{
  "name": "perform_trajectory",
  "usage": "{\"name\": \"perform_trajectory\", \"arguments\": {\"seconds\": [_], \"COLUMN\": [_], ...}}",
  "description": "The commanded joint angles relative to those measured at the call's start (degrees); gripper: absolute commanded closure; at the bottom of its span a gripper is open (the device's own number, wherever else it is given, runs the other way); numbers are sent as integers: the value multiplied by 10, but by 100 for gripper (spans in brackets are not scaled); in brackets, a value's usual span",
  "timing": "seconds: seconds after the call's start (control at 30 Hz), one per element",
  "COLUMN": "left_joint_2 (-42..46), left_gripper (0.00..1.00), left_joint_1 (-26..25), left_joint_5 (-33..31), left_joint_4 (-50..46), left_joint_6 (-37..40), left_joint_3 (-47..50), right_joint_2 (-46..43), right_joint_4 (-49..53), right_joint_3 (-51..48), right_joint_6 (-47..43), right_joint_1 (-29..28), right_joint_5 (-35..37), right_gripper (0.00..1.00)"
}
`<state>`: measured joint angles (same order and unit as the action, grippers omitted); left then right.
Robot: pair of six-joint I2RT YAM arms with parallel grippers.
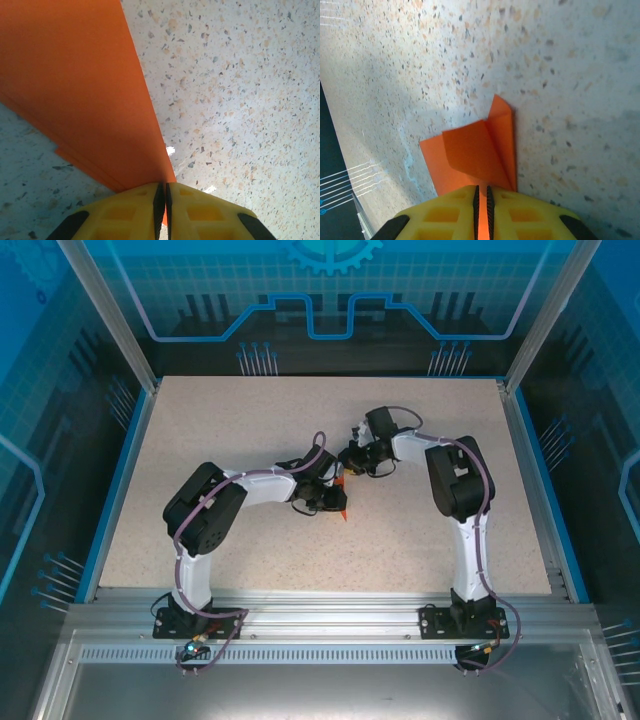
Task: Fold a paper plane with a square sheet of paper (fold left side to right side)
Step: Fold the wing for the fifth time at the center of the table.
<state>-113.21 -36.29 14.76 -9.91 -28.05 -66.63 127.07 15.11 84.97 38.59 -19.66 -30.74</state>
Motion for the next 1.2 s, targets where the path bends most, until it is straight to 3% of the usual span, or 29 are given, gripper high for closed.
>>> {"name": "perform_trajectory", "arguments": {"seconds": [0.0,1.17], "left_joint_2": [-42,-40], "left_gripper": [83,83], "left_joint_1": [-2,-2], "left_joint_5": [-42,-41], "left_joint_4": [-71,-70], "left_joint_6": [19,22], "left_joint_3": [16,18], "right_joint_2": [30,129], "right_joint_4": [-8,95], "right_joint_3": [33,216], "right_joint_6": [-13,-39], "right_joint_1": [15,19], "right_joint_5": [51,102], "right_gripper": [84,83]}}
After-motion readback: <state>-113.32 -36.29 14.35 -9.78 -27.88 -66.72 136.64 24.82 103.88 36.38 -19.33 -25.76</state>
